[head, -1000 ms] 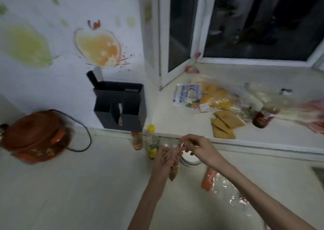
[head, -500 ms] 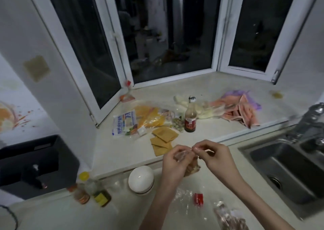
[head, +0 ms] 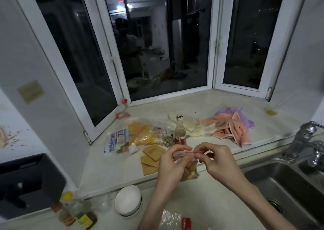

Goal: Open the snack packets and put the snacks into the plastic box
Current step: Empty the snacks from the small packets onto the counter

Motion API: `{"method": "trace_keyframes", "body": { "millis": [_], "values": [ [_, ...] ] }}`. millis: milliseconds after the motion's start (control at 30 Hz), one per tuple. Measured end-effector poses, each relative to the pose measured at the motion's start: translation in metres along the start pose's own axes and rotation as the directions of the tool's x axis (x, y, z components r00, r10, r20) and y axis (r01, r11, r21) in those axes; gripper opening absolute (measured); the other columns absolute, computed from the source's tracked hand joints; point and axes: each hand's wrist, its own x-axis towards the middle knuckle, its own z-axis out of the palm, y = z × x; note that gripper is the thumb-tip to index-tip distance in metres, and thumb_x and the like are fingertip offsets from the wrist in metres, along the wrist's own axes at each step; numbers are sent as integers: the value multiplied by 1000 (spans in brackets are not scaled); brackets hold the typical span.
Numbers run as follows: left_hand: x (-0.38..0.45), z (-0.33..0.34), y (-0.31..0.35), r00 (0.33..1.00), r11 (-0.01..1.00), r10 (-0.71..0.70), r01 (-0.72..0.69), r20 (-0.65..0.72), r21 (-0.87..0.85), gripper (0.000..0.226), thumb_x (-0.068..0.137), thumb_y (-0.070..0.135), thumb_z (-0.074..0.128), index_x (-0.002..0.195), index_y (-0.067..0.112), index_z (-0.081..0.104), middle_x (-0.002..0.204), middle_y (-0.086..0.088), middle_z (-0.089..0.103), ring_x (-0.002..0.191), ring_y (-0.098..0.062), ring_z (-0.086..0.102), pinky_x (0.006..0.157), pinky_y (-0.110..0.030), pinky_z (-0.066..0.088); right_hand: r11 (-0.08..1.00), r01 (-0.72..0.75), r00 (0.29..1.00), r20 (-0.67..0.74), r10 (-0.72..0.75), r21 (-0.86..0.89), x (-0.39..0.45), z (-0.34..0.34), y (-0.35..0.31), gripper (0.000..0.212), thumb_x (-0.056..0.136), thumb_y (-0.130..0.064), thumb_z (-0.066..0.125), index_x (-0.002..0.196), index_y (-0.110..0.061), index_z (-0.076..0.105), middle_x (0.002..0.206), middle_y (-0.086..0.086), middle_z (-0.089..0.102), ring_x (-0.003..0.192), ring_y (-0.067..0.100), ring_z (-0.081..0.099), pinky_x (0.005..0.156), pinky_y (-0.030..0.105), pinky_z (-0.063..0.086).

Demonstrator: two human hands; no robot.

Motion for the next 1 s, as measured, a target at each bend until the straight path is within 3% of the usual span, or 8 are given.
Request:
{"method": "trace_keyframes", "body": {
  "millis": [100,233,433,567,733,833,1000],
  "values": [
    [0,0,0,1000,999,28,-27,-4,45,15,78,17,79,90,25,72,89,21,71,87,7,65,75,-6,46,1000,-1,1000,-28,0,-30,4,-7,5,25,76,1,70,68,-22,70,69,-21,67,66,4,62,62,17,48],
    [-1,-4,0,1000,1000,23,-23,-7,5,19,77,17,80,81,35,74,87,13,74,84,-3,69,79,-17,54,998,54,997,-62,-56,-33,6,-18,5,26,77,4,68,74,-22,71,71,-20,67,70,1,63,65,11,47],
    [4,0,7,998,1000,-1,2,-63,12,13,73,14,82,75,26,77,78,8,76,76,-7,73,70,-13,53,981,156,985,-56,-163,-119,13,-31,2,22,77,6,68,82,-14,73,77,-14,67,73,2,60,69,13,47],
    [7,0,17,996,998,47,-44,-72,40,9,76,14,78,77,22,78,77,9,76,76,-5,72,68,-13,52,998,53,987,-155,-49,21,13,-30,3,23,78,2,69,80,-20,74,73,-18,68,71,3,62,65,18,50],
    [4,-4,22,988,989,123,-114,-94,92,15,81,11,74,77,25,76,76,11,75,76,-3,71,70,-14,54,983,-56,992,-104,75,174,14,-23,5,30,80,-1,69,66,-27,68,74,-16,69,64,3,61,61,19,48],
    [2,-8,21,983,986,149,-138,-111,97,14,84,10,71,82,24,74,75,9,75,75,-6,72,71,-16,54,993,-10,988,-150,28,120,14,-20,1,30,79,-3,71,66,-29,66,68,-15,68,63,4,61,61,23,50],
    [3,-19,21,955,952,248,-208,-163,225,15,82,18,76,81,33,72,82,19,73,82,2,68,77,-16,53,996,66,984,-169,-55,60,17,-12,-4,31,80,-3,70,67,-30,63,66,-15,65,64,3,61,59,16,46]
  ]
}}
